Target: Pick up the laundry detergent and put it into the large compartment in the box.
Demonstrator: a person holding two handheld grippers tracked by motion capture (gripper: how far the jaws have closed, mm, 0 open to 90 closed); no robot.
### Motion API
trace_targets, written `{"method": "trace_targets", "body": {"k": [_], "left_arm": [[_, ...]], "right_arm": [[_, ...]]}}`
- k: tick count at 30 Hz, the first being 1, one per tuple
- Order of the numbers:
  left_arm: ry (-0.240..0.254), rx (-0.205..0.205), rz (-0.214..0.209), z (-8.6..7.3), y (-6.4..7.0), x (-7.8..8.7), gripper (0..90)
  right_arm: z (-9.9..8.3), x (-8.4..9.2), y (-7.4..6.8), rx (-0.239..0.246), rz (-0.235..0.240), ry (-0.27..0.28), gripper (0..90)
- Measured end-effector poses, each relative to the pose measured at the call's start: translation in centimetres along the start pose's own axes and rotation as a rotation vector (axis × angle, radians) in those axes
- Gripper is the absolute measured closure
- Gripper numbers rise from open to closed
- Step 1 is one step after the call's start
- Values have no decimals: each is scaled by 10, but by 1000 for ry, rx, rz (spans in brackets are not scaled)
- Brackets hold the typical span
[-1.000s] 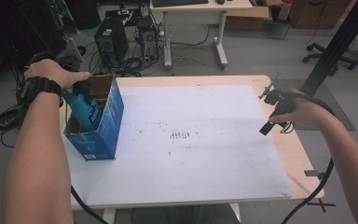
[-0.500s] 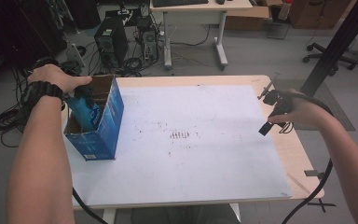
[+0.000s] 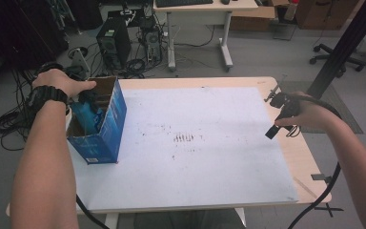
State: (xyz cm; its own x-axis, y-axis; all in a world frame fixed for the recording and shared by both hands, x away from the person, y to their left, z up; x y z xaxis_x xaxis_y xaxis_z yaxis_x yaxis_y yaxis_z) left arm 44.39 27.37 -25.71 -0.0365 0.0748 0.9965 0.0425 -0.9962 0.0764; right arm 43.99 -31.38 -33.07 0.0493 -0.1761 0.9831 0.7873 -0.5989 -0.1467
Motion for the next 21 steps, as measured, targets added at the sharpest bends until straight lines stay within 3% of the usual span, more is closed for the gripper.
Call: {"method": "trace_targets", "body": {"k": [21], "left_arm": [[-18,-3,-1,-1,-1,-17,377]], "right_arm": [[0,-1,-1,1,1,-2,121]]}}
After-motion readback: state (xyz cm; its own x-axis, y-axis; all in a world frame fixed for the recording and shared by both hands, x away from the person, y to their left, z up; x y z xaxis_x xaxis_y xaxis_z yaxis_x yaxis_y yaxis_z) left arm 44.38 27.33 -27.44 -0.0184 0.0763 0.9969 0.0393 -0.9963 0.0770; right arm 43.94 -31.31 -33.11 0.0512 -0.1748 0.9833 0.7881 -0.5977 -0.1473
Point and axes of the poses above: each handheld gripper's, and its own axes: x roughly backward along the jaws, z roughly out of its top, y roughly to its right, the point moved 2 cm from there along -x, roughly forward along the jaws, and after that the axes turned 5 degrees about x, right-handed, at the moved point
